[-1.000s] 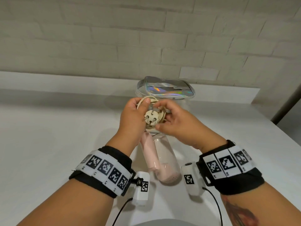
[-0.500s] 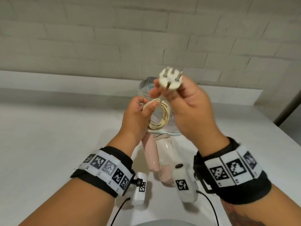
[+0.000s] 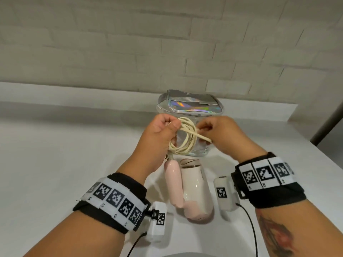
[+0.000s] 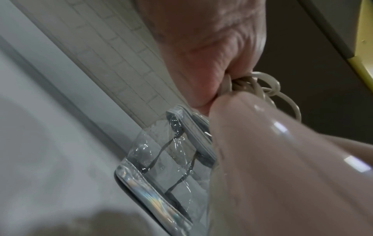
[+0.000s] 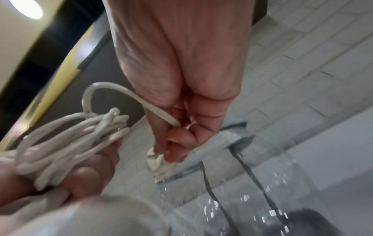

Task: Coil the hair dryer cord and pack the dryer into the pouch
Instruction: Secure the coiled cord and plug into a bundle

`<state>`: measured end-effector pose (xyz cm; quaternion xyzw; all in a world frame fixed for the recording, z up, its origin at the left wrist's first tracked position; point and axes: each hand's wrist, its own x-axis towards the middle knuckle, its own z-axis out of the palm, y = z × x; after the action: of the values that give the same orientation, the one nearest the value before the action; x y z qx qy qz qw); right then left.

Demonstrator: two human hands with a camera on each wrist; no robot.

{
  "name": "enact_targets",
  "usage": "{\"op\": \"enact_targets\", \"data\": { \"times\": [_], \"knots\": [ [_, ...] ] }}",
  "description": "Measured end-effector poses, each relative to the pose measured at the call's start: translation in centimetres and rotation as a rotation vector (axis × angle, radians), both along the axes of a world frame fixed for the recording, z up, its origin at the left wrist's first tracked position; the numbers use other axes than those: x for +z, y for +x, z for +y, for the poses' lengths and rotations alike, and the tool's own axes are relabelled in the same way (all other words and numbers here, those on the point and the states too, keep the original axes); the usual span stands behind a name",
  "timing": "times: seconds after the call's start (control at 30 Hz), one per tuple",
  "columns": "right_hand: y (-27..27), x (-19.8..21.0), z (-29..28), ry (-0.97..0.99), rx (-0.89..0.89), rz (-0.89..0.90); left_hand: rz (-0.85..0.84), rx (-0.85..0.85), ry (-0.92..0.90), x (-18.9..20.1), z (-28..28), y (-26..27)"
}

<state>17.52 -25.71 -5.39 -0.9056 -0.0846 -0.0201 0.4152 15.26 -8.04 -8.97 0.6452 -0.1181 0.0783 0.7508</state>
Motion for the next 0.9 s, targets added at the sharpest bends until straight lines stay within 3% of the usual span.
{"op": "enact_targets", "data": {
  "times": [0.17, 0.4, 0.63, 0.77, 0.9],
  "knots": [
    [0.0, -2.2, 0.0, 0.290, 0.198, 0.189, -0.012, 0.058, 0.031, -0.5, 0.0, 0.6],
    [0.1, -3.3, -0.1, 0.669, 0.301, 0.341, 0.015, 0.062, 0.035, -0.6, -0.2, 1.0],
    [-0.3, -3.9, 0.2, 0.821, 0.435, 0.448, 0.062, -0.022, -0.029, 0.2, -0.8, 0.6],
    [-0.1, -4.5, 1.0, 0.978, 0.416, 0.458, 0.067, -0.001, -0.046, 0.0, -0.7, 0.9],
    [0.5, -4.8, 1.6, 1.055, 0.275, 0.444, 0.015, 0.044, -0.051, -0.6, -0.6, 1.1]
  ]
}}
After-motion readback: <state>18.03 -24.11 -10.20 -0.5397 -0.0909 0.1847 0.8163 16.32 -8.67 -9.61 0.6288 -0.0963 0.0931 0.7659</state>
